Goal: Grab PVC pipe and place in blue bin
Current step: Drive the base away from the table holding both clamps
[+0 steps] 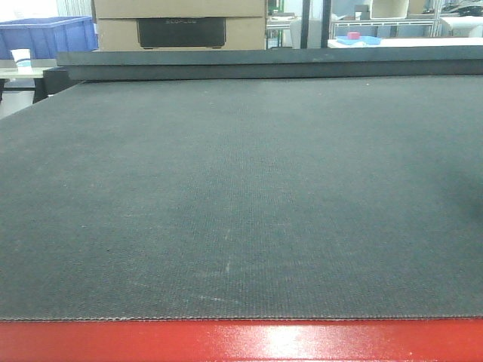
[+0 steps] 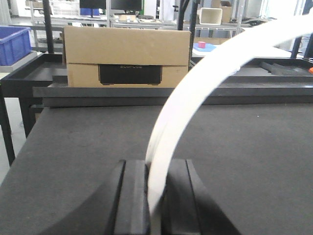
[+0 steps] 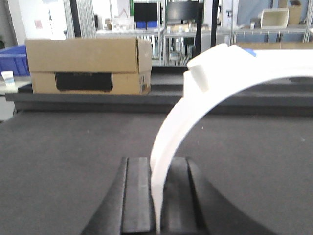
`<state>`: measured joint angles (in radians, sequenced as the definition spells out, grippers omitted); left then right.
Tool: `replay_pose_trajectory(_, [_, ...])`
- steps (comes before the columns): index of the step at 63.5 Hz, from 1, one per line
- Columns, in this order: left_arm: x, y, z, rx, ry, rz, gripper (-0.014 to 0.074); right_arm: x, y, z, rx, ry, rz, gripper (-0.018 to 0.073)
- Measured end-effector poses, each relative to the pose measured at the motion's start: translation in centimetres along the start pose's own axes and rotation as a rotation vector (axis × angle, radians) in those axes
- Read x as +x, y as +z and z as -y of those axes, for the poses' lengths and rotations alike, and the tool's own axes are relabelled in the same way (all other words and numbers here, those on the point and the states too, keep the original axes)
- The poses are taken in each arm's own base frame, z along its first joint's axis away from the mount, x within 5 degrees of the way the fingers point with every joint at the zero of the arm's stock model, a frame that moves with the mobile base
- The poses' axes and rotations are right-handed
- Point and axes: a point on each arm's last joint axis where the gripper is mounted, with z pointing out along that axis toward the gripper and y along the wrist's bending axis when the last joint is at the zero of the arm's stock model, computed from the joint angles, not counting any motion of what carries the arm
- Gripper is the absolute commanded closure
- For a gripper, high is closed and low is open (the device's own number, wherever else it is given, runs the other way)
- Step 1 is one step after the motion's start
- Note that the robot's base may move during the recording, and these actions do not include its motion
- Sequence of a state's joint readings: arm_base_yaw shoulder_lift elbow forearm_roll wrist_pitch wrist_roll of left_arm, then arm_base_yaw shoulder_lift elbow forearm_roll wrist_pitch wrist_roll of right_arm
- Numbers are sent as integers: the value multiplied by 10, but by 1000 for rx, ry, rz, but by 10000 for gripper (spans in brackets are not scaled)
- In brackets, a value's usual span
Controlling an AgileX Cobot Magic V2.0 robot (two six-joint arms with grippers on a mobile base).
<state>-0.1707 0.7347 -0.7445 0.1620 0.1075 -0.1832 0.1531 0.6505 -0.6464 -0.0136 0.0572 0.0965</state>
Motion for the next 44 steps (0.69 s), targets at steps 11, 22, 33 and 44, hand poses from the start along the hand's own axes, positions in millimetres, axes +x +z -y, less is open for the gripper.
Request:
replay_pose_trajectory(11, [-6, -11, -10, -65, 4, 41, 707, -6, -11, 0, -3, 0, 37, 715])
replay_pose_trajectory(22, [-6, -17, -14, -104, 34, 54, 707, -3, -11, 0, -1, 0, 13, 715])
replay_pose_trajectory(33, [-3, -17, -15, -107, 46, 40, 707, -3, -11, 0, 0, 0, 11, 715])
replay_pose_trajectory(44, [-3, -17, -15, -108, 45, 36, 707, -3, -11, 0, 0, 0, 11, 715])
